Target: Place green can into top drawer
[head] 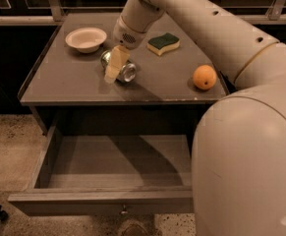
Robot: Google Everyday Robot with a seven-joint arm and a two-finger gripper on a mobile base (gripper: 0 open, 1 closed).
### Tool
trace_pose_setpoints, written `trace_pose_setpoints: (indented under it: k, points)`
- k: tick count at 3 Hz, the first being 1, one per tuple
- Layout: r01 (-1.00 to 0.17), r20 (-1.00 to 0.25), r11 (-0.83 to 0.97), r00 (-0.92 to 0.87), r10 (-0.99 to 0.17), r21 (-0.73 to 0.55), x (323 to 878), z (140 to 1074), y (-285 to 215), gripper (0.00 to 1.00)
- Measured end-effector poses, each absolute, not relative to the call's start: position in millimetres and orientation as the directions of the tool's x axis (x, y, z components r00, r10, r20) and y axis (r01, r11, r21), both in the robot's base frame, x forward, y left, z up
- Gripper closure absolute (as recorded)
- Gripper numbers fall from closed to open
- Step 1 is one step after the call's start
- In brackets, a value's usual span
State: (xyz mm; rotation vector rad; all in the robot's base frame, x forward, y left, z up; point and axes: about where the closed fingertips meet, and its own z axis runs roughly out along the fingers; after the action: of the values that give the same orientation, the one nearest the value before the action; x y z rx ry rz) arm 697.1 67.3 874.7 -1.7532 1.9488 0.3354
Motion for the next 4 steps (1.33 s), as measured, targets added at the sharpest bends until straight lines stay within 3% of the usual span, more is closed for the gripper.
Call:
trace_pose_setpoints:
  k: [3, 4]
  points:
    - [-0.968, -0.517, 0.220, -0.128, -0.847, -0.121, 699.9, 849.3, 42.2, 0.00]
    - [-0.968, -0.517, 0.221, -0.129, -0.846, -0.121, 700.0, 848.9, 42.0, 0.18]
